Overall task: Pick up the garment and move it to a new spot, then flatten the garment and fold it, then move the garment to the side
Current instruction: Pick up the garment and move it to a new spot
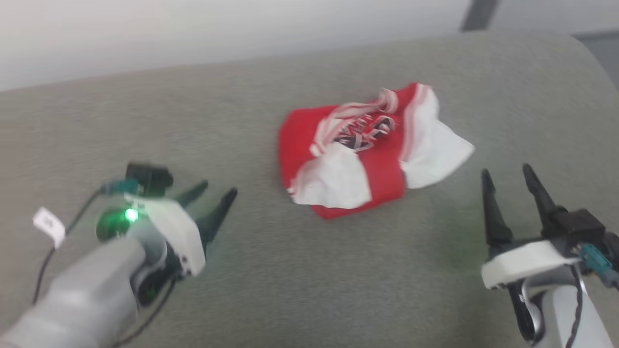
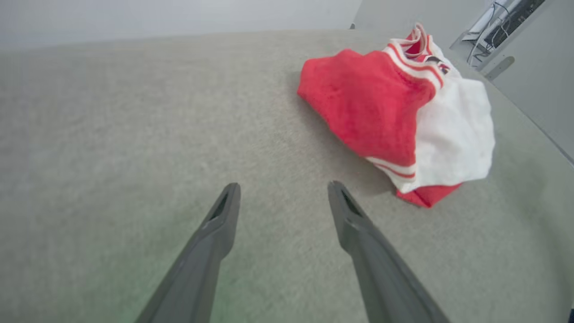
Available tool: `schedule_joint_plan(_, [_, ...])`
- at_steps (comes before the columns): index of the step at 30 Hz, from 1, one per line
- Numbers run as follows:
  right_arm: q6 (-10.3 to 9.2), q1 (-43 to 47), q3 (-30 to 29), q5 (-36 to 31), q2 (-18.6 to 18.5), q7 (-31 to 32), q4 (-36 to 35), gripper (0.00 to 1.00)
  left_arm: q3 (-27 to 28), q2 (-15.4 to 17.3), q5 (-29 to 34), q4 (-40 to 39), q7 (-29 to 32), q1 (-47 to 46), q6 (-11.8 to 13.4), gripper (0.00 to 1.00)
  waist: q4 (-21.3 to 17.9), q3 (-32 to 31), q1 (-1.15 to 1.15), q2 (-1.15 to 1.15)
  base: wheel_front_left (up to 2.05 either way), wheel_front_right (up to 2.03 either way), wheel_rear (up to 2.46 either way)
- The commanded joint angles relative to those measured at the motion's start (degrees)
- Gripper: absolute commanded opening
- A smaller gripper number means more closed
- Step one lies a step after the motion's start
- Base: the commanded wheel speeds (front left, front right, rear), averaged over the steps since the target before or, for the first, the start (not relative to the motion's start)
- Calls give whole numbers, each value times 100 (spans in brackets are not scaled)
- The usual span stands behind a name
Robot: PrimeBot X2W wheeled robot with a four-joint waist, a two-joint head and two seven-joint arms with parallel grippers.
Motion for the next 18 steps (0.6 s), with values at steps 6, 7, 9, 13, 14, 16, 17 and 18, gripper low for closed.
schedule_joint_plan(6, [0,481,-299,-145,-179,-17,95,100,342,-102,-261,51,-326,977,6,100,1074,-613,0,0,0,0,0])
schedule_joint_plan(7, [0,575,-356,-155,-197,-17,110,100,409,-114,-240,58,-343,1116,6,100,1180,-688,0,0,0,0,0])
schedule_joint_plan(9, [0,733,-407,-170,-218,-17,111,100,786,-83,-59,64,-354,1322,6,100,1342,-790,0,0,0,0,0])
schedule_joint_plan(13, [0,1033,-501,-166,-297,-17,58,100,1871,-127,437,-101,-347,2113,28,100,1601,-941,0,0,0,0,0])
schedule_joint_plan(14, [0,1071,-518,-161,-312,-17,46,100,2129,-130,597,-166,-348,2242,59,100,1634,-963,0,0,0,0,0])
schedule_joint_plan(16, [0,1121,-543,-144,-341,-17,29,100,2657,-144,931,-338,-349,2567,133,100,1678,-1003,0,0,0,0,0])
schedule_joint_plan(17, [0,1134,-556,-136,-356,-17,19,100,2951,-156,1148,-454,-349,2745,196,100,1689,-1016,0,0,0,0,0])
schedule_joint_plan(18, [0,1150,-566,-134,-372,-17,11,100,3240,-183,1375,-577,-348,2930,256,100,1695,-1031,0,0,0,0,0])
